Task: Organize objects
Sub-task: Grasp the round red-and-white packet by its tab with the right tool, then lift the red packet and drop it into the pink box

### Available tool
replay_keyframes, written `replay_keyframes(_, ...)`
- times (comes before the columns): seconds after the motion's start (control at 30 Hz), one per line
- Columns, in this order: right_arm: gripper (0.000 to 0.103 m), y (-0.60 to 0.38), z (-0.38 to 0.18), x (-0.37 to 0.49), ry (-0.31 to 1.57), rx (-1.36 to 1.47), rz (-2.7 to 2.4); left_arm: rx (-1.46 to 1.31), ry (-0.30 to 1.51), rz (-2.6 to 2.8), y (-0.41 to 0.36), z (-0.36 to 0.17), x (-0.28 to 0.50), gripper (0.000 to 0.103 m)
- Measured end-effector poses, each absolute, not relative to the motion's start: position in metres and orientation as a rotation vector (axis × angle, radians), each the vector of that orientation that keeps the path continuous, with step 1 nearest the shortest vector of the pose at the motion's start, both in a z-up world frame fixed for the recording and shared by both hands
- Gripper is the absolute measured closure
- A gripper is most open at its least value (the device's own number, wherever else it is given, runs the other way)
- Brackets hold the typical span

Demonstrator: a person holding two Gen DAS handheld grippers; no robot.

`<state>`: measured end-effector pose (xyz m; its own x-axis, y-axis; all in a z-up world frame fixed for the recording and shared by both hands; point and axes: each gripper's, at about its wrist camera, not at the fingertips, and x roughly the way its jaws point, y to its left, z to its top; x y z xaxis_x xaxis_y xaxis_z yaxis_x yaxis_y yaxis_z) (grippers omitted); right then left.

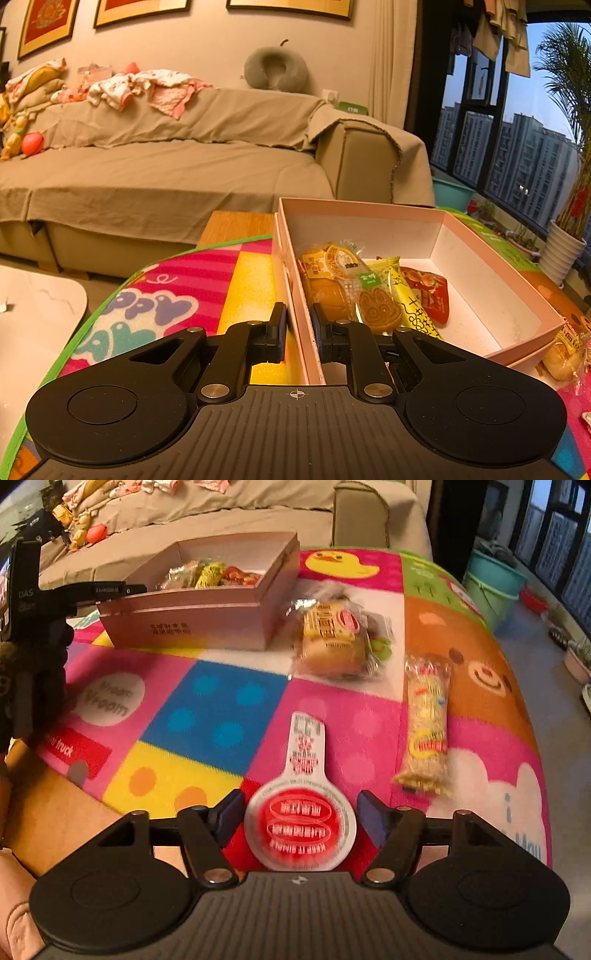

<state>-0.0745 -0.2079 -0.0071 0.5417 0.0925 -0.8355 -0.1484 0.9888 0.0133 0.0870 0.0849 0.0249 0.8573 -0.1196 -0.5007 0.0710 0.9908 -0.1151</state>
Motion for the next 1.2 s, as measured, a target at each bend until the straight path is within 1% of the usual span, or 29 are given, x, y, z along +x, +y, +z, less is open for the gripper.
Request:
replay_keyframes(0.17,0.042,-0.204,-0.002,-0.083,0.991,-0.039,0.142,-0.094,0.531,-0.101,0.085,0.025,0.087,0.086)
replay_keyframes(0.33,0.042,-0.184,0.02,-0.091,0.952,-0.102,0.184,-0.094,0.532,-0.101,0.085,0.025,0.087,0.086)
replay_keyframes(0.43,0.042,-0.174,0.047,-0.092,0.875,-0.146,0.19,-0.093,0.531,-0.101,0.085,0.025,0.087,0.086)
replay_keyframes(0.57,0.042,-0.162,0.101,-0.08,0.705,-0.197,0.186,-0.093,0.531,-0.101,0.085,0.025,0.087,0.086)
replay_keyframes(0.7,0.042,-0.148,0.152,-0.048,0.563,-0.186,0.207,-0.094,0.532,-0.102,0.085,0.025,0.087,0.086)
replay_keyframes(0.8,0.042,-0.139,0.169,-0.015,0.528,-0.157,0.214,-0.093,0.532,-0.102,0.085,0.025,0.087,0.086)
replay_keyframes(0.97,0.042,-0.126,0.17,0.031,0.557,-0.095,0.242,-0.093,0.532,-0.102,0.085,0.025,0.087,0.086)
replay_keyframes(1.2,0.041,-0.108,0.142,0.077,0.659,-0.074,0.252,-0.093,0.532,-0.103,0.085,0.025,0.087,0.086)
